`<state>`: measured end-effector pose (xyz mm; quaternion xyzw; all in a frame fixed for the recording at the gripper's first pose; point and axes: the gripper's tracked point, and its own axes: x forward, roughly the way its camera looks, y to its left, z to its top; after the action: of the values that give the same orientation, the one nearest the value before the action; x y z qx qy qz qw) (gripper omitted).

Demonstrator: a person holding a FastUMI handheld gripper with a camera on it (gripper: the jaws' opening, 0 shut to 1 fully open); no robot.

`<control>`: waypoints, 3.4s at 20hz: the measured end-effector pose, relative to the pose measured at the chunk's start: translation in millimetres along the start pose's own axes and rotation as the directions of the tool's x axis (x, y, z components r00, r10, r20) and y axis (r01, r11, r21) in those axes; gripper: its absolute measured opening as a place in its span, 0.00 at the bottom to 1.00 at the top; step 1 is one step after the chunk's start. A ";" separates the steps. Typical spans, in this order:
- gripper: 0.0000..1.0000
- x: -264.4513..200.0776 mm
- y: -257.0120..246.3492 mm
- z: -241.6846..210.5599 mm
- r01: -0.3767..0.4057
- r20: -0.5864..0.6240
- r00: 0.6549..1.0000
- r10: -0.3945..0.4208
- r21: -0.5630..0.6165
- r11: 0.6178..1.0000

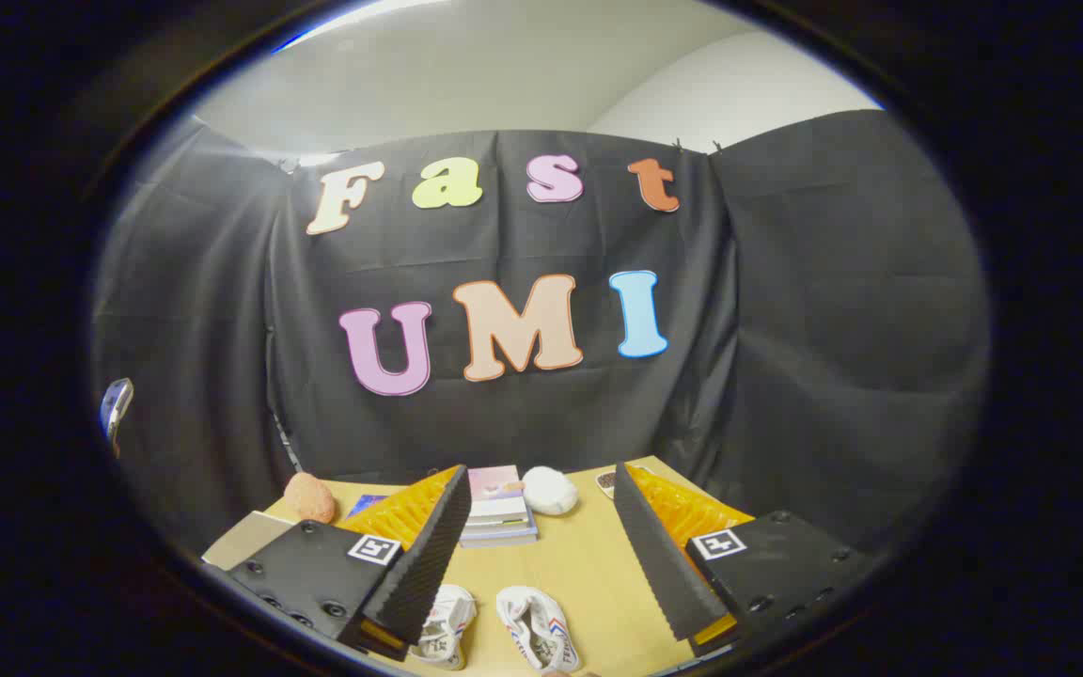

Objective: Open the storage box then place both shoes into the box .Put the left shoe in first, then the right shoe, with the right side of both shoes facing outward in a uniform manner.

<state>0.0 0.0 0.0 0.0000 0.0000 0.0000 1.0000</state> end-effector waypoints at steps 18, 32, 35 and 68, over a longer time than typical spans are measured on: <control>0.99 -19.6 28.1 2.2 -0.031 0.004 1.000 0.031 -0.021 0.999; 0.99 -31.7 99.4 -68.8 -0.065 -0.126 0.985 0.115 0.346 0.936; 0.99 -31.4 117.8 -112.1 -0.051 -0.194 0.966 0.171 0.506 0.861; 0.43 -91.1 251.2 -316.8 0.447 -0.311 0.660 0.684 0.894 -0.026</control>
<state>-91.1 251.2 -316.8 0.7086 0.3992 0.1033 0.5726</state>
